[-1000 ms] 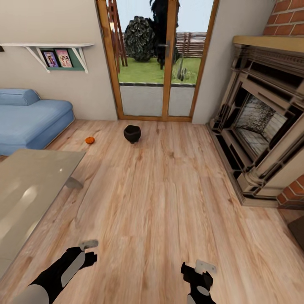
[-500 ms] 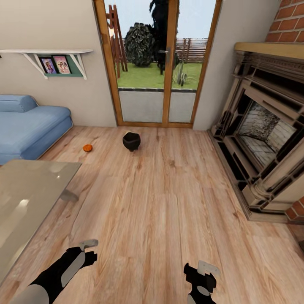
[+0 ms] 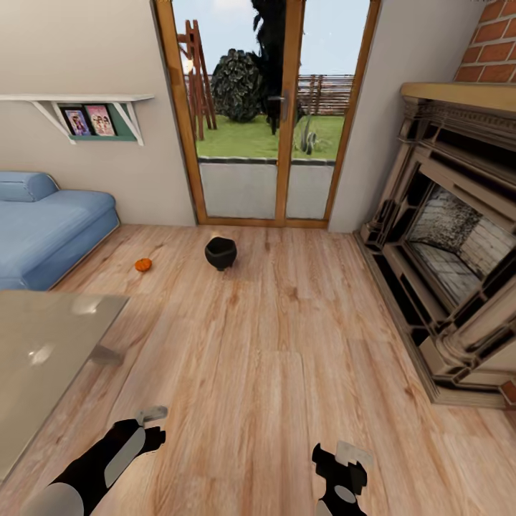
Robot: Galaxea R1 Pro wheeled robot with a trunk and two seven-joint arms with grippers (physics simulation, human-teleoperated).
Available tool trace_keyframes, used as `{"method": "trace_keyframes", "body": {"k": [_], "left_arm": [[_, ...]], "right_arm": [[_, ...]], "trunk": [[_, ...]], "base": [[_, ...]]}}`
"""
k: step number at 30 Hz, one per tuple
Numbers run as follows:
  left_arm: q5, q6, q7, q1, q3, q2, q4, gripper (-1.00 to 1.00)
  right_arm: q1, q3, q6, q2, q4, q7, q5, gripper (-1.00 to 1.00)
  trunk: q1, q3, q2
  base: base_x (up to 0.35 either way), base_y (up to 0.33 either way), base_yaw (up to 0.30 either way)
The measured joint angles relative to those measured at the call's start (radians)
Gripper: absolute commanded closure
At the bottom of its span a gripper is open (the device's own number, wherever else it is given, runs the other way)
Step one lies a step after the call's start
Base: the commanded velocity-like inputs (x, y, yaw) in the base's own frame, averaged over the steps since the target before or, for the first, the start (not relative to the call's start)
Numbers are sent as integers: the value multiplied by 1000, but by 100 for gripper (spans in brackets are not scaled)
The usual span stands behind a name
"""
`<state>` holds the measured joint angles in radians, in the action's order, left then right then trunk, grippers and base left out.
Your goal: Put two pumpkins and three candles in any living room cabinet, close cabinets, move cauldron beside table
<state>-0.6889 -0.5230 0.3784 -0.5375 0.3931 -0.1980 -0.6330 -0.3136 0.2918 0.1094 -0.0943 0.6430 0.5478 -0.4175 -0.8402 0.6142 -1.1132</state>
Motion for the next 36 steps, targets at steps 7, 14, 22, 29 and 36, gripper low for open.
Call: {"method": "trace_keyframes", "body": {"k": [7, 14, 22, 29, 36], "left_arm": [[1, 0, 0, 0, 0, 0, 0, -100], [1, 0, 0, 0, 0, 0, 0, -100], [0, 0, 0, 0, 0, 0, 0, -100], [1, 0, 0, 0, 0, 0, 0, -100], [1, 1, 0, 0, 0, 0, 0, -100]], "right_arm": [[0, 1, 7, 0, 0, 1, 2, -100], [0, 3, 7, 0, 0, 0, 2, -100], [0, 3, 7, 0, 1, 1, 3, -100], [0, 5, 7, 0, 1, 1, 3, -100], [0, 6, 7, 0, 1, 3, 3, -100]], "trunk": [[0, -12, 0], [0, -23, 0], [0, -37, 0], [0, -48, 0], [0, -60, 0]], "base": [[324, -157, 0], [314, -131, 0], [335, -8, 0], [339, 0, 0], [340, 0, 0]]}}
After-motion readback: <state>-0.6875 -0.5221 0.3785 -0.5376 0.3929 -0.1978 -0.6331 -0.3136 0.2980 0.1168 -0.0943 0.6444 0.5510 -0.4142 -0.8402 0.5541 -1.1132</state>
